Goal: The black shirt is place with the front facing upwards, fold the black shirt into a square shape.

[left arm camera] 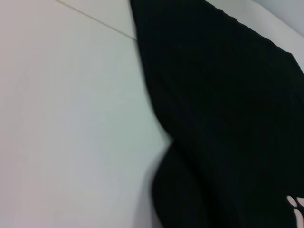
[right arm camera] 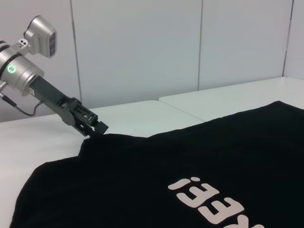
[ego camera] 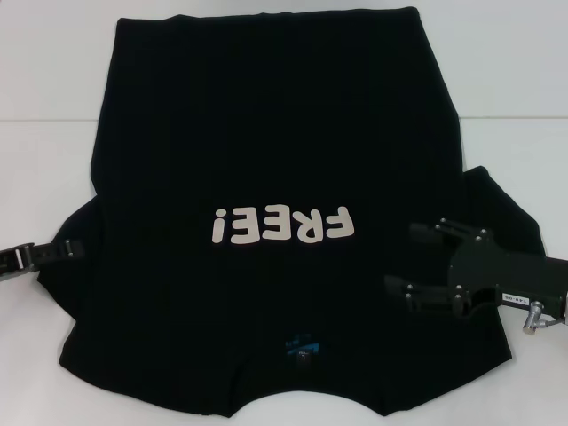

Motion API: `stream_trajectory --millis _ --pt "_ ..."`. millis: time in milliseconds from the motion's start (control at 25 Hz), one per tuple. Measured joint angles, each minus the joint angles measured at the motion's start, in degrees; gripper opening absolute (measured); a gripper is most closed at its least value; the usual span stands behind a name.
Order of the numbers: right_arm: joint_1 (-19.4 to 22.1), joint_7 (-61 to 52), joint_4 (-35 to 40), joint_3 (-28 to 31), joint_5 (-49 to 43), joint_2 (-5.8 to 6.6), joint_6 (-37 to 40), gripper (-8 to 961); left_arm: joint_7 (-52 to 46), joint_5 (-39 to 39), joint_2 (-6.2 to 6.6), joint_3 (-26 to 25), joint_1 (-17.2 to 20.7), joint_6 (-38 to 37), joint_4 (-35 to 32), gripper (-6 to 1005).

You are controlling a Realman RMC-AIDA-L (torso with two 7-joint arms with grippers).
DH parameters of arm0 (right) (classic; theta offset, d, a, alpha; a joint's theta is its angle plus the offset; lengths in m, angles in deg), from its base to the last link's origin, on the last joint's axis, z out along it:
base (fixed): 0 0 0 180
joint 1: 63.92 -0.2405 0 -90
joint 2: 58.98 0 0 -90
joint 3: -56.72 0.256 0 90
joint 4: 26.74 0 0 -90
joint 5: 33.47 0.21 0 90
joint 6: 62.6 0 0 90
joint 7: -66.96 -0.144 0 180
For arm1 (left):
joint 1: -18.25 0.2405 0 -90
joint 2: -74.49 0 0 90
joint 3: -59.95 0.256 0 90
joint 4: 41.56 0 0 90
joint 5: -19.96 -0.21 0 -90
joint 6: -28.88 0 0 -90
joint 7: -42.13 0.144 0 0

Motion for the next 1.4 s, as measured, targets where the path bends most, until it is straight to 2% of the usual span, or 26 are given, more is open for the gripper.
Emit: stream_trajectory --millis 80,440,520,720,1200,1400 --pt "0.0 0.0 0.0 -0.1 0.0 0.00 0.0 927 0.2 0.0 -0.35 0.6 -0.2 -0.2 0.0 876" --pt "0.0 0.0 0.0 0.0 0.0 0.00 1.2 928 0.9 0.0 -0.46 3.4 -0.5 0.0 -0.4 874" --pt "0.1 0.0 0.0 0.1 0.0 0.00 1.3 928 1.5 0.1 -0.72 3.8 -0.5 -0.2 -1.1 762" --pt "0.3 0.0 0.0 0.1 0.0 0.00 1.4 928 2.3 0.2 -1.80 3.9 -0.3 0.1 -2.9 605" --pt "0.4 0.0 0.0 0.3 0.0 0.00 1.4 928 4.1 0.5 -1.95 3.7 -0.1 -0.2 -3.1 297" --pt "0.4 0.0 -0.1 0.1 0.0 0.00 1.4 927 4.0 0.5 -1.95 3.4 -0.1 -0.2 -2.8 98"
